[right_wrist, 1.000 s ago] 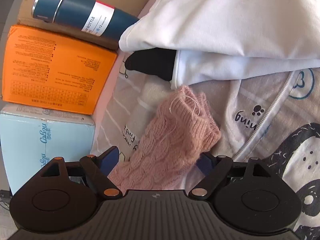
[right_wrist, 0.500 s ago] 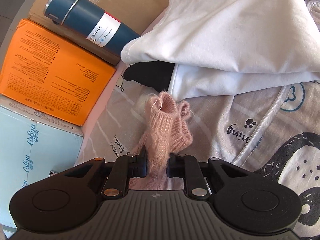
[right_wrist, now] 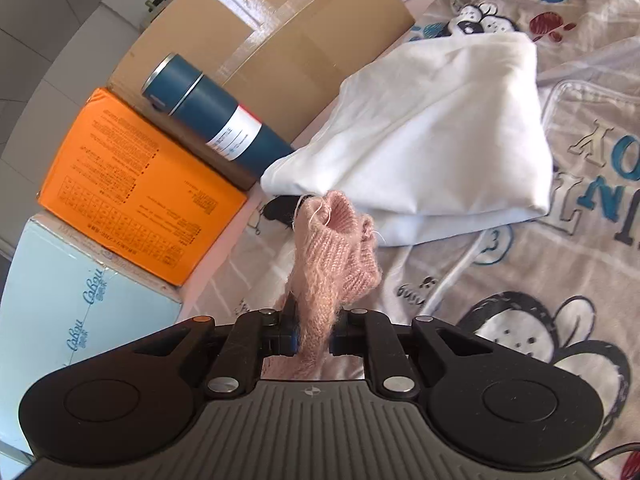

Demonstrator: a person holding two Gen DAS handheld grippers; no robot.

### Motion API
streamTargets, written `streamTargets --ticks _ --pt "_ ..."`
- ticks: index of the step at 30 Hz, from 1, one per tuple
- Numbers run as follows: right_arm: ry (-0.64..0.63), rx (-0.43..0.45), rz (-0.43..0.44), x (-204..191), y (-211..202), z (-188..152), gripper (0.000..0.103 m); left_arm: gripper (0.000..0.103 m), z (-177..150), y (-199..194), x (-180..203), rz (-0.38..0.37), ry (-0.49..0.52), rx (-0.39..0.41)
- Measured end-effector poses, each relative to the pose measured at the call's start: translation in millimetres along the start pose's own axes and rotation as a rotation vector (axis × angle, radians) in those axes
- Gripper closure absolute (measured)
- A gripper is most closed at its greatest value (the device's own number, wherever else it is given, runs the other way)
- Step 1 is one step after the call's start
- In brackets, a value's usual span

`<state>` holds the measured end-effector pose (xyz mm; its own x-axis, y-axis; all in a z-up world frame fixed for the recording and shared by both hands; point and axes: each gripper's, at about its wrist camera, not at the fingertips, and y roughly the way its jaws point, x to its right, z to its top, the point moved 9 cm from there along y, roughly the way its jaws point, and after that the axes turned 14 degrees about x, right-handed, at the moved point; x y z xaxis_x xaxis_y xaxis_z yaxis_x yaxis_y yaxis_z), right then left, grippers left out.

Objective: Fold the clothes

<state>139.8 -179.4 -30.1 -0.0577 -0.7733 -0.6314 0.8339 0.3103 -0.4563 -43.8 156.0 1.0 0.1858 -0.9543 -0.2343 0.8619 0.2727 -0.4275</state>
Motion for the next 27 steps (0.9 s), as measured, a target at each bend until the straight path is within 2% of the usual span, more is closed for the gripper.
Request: streamTargets --ticks 2,5,8,11,16,23,25,26,27 --pt "-0.04 0.029 -0.014 2 -5 4 0.091 0.009 -4 -2 -6 0.022 -0.005 -0.01" --pt "-0.14 0.065 0.015 -10 -12 1 0.091 0.009 -11 0 -18 0.058 -0.016 -0.023" --pt "-0.252 0.086 0.088 -36 -20 -7 0.091 0.01 -32 18 -27 0.065 -0.007 -0.144" --pt "-0.382 0.093 0.189 -74 -28 -21 0.091 0.01 -26 10 -28 0.082 -0.04 -0.093" --pt "-0.62 0.067 0.345 -130 -41 -66 0.091 0.01 -13 -5 -17 0.055 -0.08 -0.036" --pt "-0.827 -0.055 0.426 -161 -37 -134 0.091 0.009 -10 -21 -17 0.043 -0.116 -0.013" --pt "-0.855 -0.086 0.428 -163 -35 -148 0.085 0.009 -11 -23 -18 0.044 -0.122 -0.015" --pt "-0.862 -0.1 0.433 -164 -35 -154 0.077 0.009 -12 -23 -18 0.041 -0.125 -0.015" --pt "-0.867 -0.111 0.445 -165 -37 -159 0.061 0.009 -13 -23 -18 0.038 -0.13 -0.018"
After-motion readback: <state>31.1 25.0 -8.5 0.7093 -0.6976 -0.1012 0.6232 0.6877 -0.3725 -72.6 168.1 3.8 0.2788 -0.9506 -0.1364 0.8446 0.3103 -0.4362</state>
